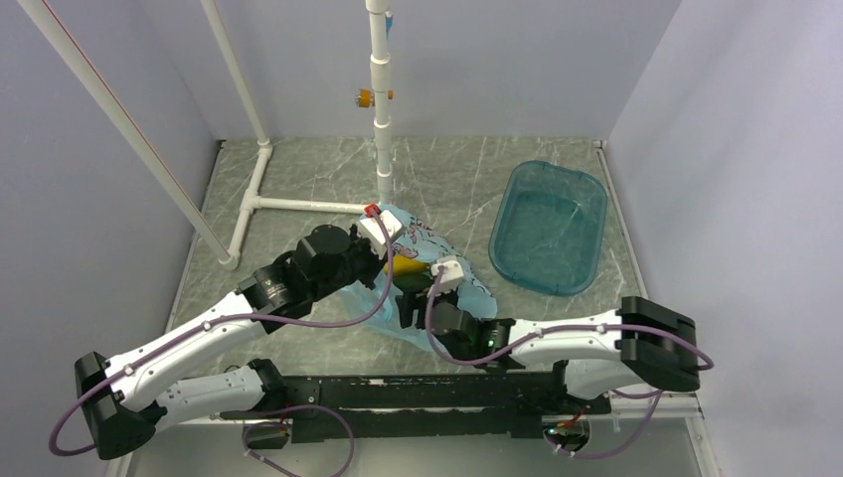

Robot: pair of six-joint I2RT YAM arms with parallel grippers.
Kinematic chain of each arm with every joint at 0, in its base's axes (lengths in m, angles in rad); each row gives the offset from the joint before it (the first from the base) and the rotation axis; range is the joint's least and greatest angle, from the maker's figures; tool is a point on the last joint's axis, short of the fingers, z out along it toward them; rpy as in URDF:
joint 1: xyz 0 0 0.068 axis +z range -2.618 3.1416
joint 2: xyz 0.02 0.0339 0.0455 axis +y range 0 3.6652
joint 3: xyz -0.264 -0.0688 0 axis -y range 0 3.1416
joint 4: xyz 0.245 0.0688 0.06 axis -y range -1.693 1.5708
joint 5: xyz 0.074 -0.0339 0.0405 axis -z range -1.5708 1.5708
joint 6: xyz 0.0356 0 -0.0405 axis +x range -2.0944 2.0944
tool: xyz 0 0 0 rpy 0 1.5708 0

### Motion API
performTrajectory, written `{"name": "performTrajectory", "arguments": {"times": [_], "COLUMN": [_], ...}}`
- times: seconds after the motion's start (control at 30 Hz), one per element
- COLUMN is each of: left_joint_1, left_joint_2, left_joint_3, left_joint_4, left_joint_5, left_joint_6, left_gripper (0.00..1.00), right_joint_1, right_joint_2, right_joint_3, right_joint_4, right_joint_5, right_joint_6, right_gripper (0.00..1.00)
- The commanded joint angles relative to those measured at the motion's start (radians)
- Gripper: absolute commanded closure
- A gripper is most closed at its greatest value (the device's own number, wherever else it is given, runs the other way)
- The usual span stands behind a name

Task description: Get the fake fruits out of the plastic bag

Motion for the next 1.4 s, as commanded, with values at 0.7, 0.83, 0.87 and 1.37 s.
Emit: {"name": "performTrajectory", "arguments": {"times": [0.7,0.83,0.87,1.37], "left_joint_1": [-0.022,-0.021,-0.022,-0.021], "left_joint_2": [0.018,0.02,0.022,0.027], "left_joint_3": [0.014,0.013,0.013,0.019], "left_joint_4": [0.034,0.034,0.034,0.028], "left_joint_5": [-0.042,-0.046,-0.048,-0.057], "left_joint_6": [0.008,0.01,0.01,0.009], "left_gripper": [1.0,1.0,1.0,1.0], "right_joint_1": [-0.213,-0.22,-0.22,-0.231], "right_joint_2": [0.377,0.435,0.445,0.281], "right_joint_3": [0.103,0.119,0.126,0.051], "right_joint_4": [0.232,0.24,0.232,0.286], "right_joint_5": [-0.273,-0.298,-0.304,-0.4], "right_joint_6": [-0.53,-0.524,-0.525,-0.415], "right_gripper": [0.15,0.24,0.27,0.3]}}
